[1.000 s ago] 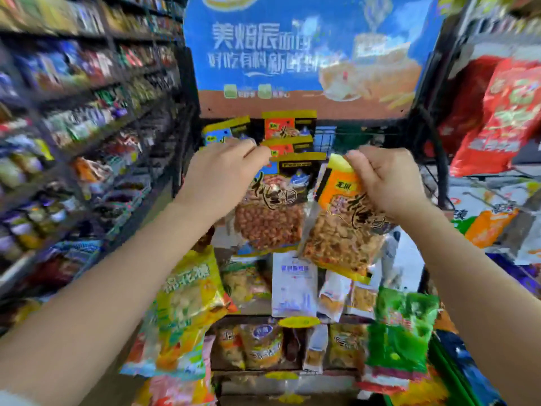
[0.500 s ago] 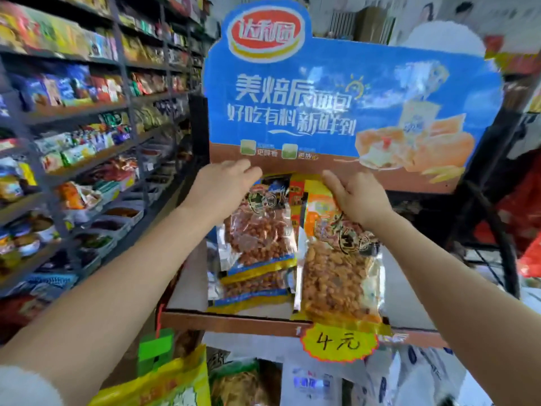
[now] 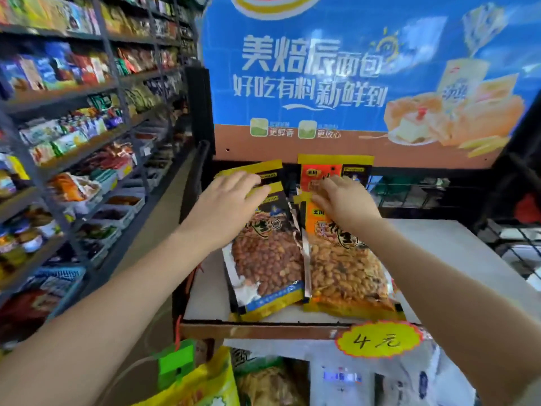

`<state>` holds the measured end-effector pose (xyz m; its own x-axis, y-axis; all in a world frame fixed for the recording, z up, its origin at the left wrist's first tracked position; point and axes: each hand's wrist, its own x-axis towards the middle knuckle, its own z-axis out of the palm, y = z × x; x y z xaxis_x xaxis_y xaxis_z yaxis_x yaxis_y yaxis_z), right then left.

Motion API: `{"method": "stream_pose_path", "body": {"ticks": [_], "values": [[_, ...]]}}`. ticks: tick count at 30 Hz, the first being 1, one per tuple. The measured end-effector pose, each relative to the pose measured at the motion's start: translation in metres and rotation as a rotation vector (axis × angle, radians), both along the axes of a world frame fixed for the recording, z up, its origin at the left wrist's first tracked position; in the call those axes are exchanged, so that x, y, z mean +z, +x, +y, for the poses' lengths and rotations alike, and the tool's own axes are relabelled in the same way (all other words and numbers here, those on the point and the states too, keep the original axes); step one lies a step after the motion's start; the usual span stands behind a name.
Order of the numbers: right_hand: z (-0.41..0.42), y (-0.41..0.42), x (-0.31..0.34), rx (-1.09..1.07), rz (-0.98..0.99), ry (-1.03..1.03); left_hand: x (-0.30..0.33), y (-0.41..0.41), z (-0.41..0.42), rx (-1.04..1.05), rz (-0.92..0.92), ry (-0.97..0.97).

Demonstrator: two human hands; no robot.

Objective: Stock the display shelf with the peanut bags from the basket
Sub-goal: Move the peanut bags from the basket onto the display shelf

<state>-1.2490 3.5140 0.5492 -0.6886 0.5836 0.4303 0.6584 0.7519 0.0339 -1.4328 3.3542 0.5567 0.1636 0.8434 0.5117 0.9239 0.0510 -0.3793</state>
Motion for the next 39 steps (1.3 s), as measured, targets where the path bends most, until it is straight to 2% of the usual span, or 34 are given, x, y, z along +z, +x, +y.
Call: {"method": "stream_pose_path", "body": {"ticks": [2, 6, 12, 16, 19, 21, 24, 28, 33, 36, 39], "values": [[-0.017, 0.012, -0.014, -0.050, -0.026, -0.035, -0.008, 0.017, -0.011, -0.180, -0.040, -0.020], [-0.069, 0.055, -0.030, -0.137, 0.229, -0.074, -0.019, 0.057, -0.025, -0.428, -0.132, -0.147], [-0.145, 0.178, -0.050, -0.320, 0.352, -0.019, -0.035, 0.158, -0.041, -0.764, -0.174, -0.186], [-0.207, 0.286, -0.091, -0.592, 0.447, -0.192, -0.062, 0.245, -0.063, -0.952, -0.024, -0.168], [-0.253, 0.365, -0.135, -0.770, 0.402, -0.360, -0.114, 0.320, -0.077, -1.044, -0.011, -0.391], [-0.281, 0.413, -0.169, -0.849, 0.339, -0.492, -0.156, 0.372, -0.084, -1.046, 0.019, -0.595], [-0.316, 0.484, -0.226, -0.909, 0.254, -0.654, -0.211, 0.452, -0.100, -0.950, 0.053, -0.762], [-0.351, 0.560, -0.307, -0.963, 0.179, -0.850, -0.311, 0.531, -0.107, -0.692, -0.124, -1.096], [-0.369, 0.605, -0.437, -1.066, 0.193, -1.013, -0.439, 0.582, -0.107, -0.570, -0.180, -1.262], [-0.374, 0.608, -0.558, -1.121, 0.187, -1.116, -0.559, 0.608, -0.103, -0.542, -0.173, -1.344], [-0.361, 0.612, -0.670, -1.126, 0.154, -1.075, -0.677, 0.626, -0.093, -0.508, -0.126, -1.345]]}}
